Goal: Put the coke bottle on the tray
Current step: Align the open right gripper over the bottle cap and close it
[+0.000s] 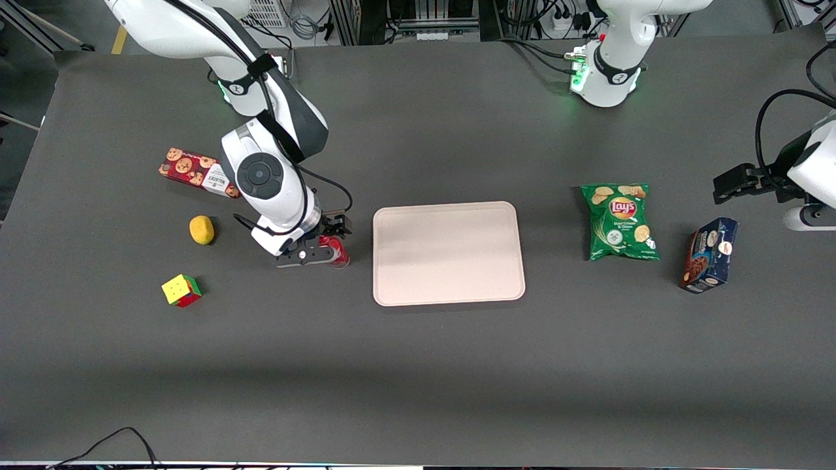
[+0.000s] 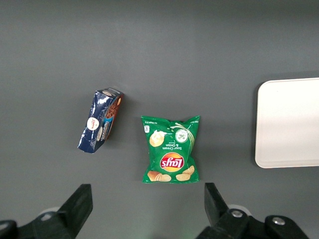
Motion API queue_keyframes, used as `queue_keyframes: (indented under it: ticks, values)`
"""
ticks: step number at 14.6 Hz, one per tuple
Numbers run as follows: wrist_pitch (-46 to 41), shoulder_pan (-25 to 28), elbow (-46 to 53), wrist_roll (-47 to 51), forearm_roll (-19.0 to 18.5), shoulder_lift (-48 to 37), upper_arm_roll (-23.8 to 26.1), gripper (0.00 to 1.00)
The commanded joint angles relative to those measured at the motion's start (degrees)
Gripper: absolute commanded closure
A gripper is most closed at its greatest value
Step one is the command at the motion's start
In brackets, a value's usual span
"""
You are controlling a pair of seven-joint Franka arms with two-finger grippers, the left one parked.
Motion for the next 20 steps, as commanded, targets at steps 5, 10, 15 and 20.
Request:
queue_keyframes:
  ticks: [5, 10, 15, 20]
  values:
    - [3.5, -0.4, -3.6, 1.5, -1.0, -2.2, 0.4, 0.29]
    - [3.5, -0.4, -3.5, 1.6, -1.0, -3.2, 0.5, 0.80]
    - [1.3, -0.6, -3.1, 1.6, -0.9, -6.7, 0.5, 1.00]
    - [-18.3, -0.5, 8.5, 1.5, -0.1, -11.8, 1.4, 1.00]
